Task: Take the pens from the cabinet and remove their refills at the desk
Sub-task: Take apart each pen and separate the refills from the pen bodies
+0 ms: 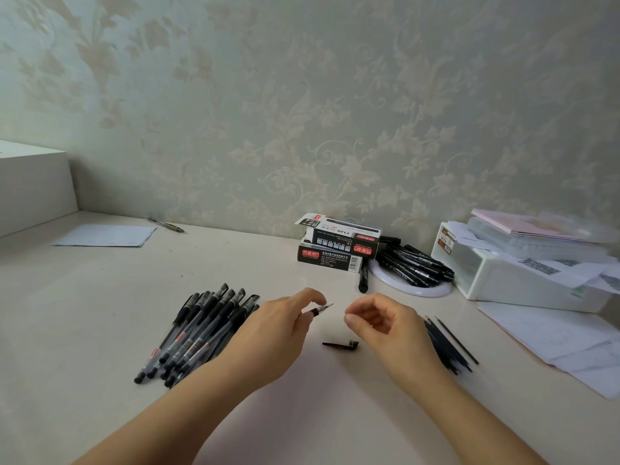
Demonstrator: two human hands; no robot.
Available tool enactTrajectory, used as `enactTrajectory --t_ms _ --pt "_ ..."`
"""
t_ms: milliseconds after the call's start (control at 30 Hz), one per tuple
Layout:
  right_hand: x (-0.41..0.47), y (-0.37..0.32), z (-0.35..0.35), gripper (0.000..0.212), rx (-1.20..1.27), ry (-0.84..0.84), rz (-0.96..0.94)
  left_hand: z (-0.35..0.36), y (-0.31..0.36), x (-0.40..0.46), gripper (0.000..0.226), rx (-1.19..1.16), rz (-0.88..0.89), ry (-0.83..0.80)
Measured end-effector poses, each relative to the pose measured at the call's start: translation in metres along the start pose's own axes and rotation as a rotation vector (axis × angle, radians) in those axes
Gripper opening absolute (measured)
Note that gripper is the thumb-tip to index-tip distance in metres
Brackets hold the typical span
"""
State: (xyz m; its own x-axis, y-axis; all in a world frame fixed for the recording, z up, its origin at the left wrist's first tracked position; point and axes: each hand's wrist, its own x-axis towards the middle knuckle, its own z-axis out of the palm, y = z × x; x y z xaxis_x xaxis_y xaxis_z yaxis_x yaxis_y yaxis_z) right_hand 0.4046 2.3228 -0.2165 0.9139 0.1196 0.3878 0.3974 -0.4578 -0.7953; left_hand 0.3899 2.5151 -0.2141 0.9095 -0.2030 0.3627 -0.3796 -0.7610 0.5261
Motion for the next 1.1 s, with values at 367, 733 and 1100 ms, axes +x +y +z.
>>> enactTrajectory --t_ms 367,733,1100 --pt "-0.006 0.002 0.01 0.012 -0.501 -0.286 -0.284 0.003 0.0 0.0 0.028 -0.002 0.032 -0.021" --pt "-0.006 -0.012 0.011 0.014 0.517 -0.12 0.332 0.002 0.01 0.0 0.034 -0.136 0.174 0.042" --pt "0.0 -0.01 0.009 0.014 0.825 0.021 0.475 0.002 0.005 0.002 0.04 -0.062 0.169 0.019"
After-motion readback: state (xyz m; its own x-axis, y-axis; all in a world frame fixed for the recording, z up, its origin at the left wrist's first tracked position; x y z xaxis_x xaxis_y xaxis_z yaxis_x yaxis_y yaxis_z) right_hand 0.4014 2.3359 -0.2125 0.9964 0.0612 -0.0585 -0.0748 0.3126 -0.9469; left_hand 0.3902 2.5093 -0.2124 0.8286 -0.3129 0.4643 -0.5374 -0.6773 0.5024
